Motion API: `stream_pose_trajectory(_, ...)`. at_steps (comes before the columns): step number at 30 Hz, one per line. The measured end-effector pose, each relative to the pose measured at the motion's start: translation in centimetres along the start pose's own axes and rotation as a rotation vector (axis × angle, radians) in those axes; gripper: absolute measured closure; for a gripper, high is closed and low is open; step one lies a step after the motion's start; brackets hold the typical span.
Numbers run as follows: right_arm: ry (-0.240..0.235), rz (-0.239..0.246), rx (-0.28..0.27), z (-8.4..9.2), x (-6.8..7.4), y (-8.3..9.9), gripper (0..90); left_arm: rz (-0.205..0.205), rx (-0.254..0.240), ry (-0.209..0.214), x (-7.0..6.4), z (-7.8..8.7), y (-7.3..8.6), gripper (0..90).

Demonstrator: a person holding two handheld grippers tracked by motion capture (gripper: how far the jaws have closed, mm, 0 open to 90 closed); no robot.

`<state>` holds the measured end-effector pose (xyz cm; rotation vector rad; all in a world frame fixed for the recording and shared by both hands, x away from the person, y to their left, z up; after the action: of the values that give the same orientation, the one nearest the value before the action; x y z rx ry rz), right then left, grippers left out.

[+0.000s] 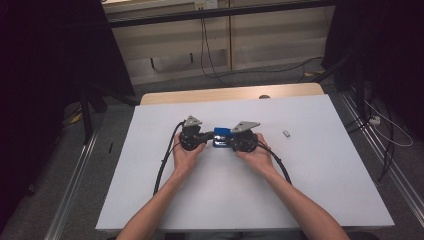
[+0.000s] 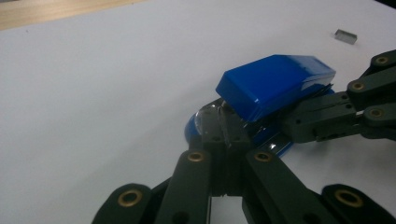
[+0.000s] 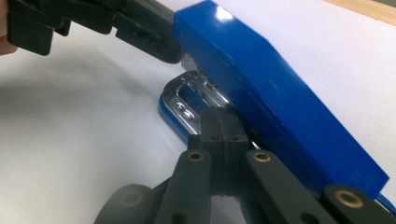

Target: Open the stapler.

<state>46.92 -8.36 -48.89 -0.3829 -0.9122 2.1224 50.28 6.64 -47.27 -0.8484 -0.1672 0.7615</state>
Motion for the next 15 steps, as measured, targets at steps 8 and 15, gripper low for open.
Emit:
stream_pose_trajectory(8, 0.004, 0.002, -0.001, 0.01, 0.01, 0.00, 90.0, 0.006, -0.002, 0.001, -0.01, 0.06, -0.06, 90.0)
stream_pose_trajectory(15, 0.004, 0.002, -0.002, 0.01, 0.00, 0.01, 90.0, 0.023, -0.007, 0.017, 0.09, 0.08, -0.17, 90.0)
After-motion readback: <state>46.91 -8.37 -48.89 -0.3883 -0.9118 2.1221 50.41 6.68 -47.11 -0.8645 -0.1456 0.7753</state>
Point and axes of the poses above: each handheld gripper's, and its own axes: z roughly backward along the jaws, y roughly out of its underside, x roughly to its left, the point moved 5 cm from there along -z, roughly forward along the jaws, and after that the axes turned 8 degrees about x, right-handed, at the moved point
